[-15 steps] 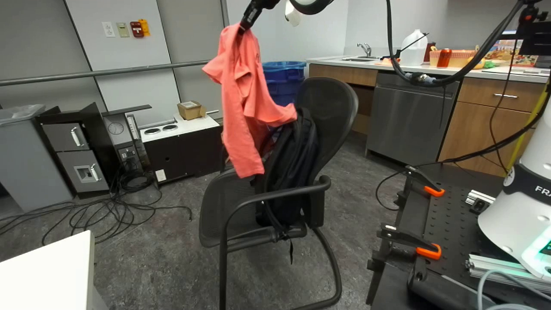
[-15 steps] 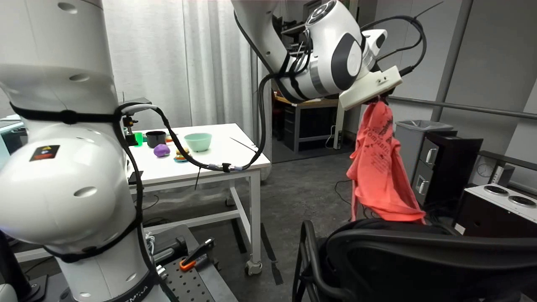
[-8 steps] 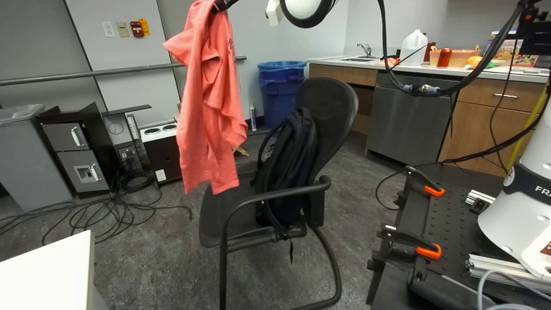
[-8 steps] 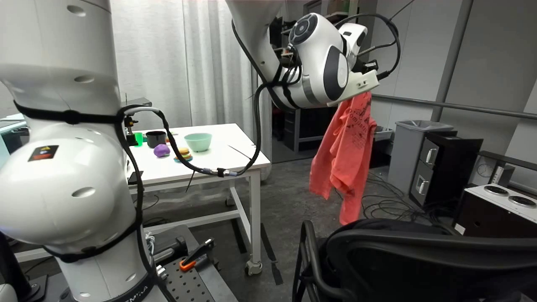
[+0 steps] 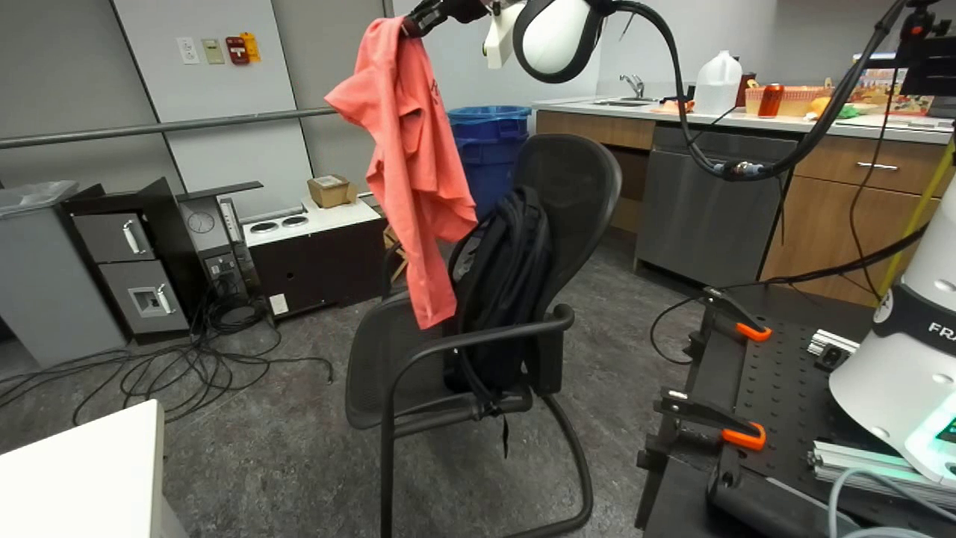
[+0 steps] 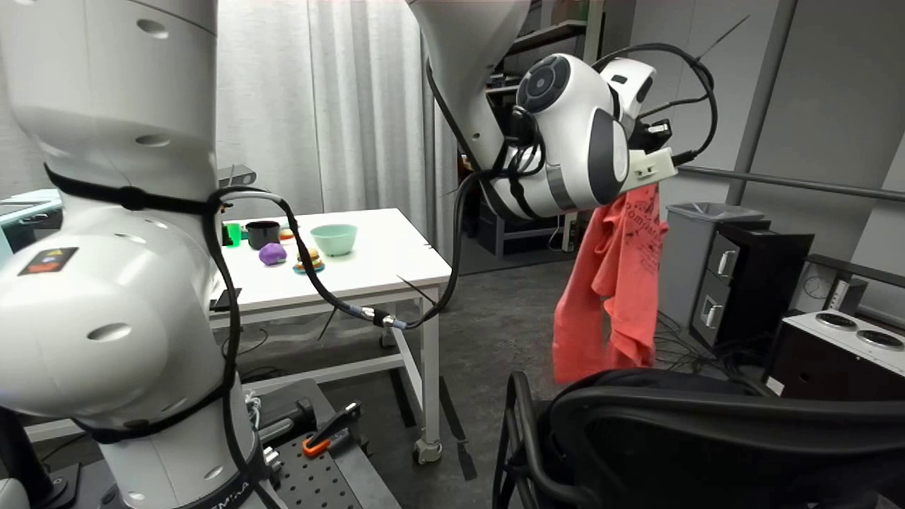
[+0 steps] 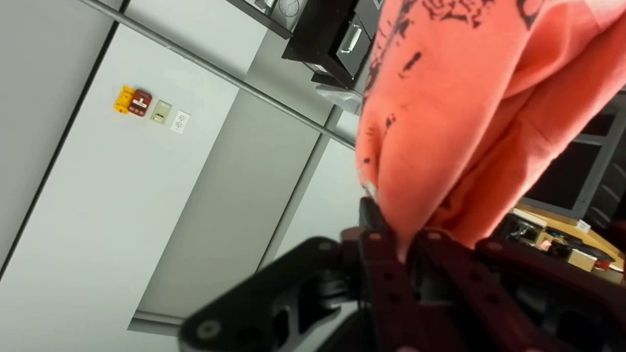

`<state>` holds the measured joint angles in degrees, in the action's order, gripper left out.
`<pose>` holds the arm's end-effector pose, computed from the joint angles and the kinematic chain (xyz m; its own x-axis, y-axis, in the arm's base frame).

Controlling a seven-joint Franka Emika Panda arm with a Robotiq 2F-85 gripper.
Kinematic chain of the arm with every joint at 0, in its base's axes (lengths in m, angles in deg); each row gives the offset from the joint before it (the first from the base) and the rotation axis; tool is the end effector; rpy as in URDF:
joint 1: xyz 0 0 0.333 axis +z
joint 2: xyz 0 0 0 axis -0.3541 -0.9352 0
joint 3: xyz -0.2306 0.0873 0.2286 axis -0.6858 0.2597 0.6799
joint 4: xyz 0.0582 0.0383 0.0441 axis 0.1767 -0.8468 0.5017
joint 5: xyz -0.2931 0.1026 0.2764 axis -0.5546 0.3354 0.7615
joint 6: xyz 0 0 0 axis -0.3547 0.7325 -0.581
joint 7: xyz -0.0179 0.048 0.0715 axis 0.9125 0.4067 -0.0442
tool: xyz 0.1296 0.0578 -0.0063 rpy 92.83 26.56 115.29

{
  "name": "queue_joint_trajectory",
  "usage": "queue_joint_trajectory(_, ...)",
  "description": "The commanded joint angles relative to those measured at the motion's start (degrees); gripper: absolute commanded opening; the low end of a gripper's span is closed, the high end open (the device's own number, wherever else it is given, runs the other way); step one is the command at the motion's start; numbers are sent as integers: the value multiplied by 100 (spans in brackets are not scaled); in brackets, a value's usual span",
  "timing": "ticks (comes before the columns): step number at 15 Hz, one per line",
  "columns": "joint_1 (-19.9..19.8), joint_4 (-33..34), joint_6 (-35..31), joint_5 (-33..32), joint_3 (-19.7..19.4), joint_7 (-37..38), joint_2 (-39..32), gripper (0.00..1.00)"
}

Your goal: Remove the sweatshirt from the backrest of the black chair

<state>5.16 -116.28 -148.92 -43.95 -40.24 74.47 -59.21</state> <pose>0.6277 -0.0617 0.4360 0.2034 0.4738 0.8568 0.2092 -0.8759 0.4348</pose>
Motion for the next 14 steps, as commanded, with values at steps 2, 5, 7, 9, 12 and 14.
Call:
queue_joint_trajectory(2, -347, 377, -201, -330, -128, 95, -405, 2)
queue_joint_trajectory(5, -476, 453, -199, -250, -203, -14, -551, 2)
queue_joint_trajectory(7, -524, 502, -188, -183, -251, -52, -630, 2)
queue_joint_trajectory(9, -544, 529, -119, -119, -307, -67, -670, 35)
queue_joint_trajectory(12, -558, 523, -45, -92, -400, -91, -695, 58)
queue_joint_trajectory(14, -591, 607, 60, -138, -458, -37, -719, 73)
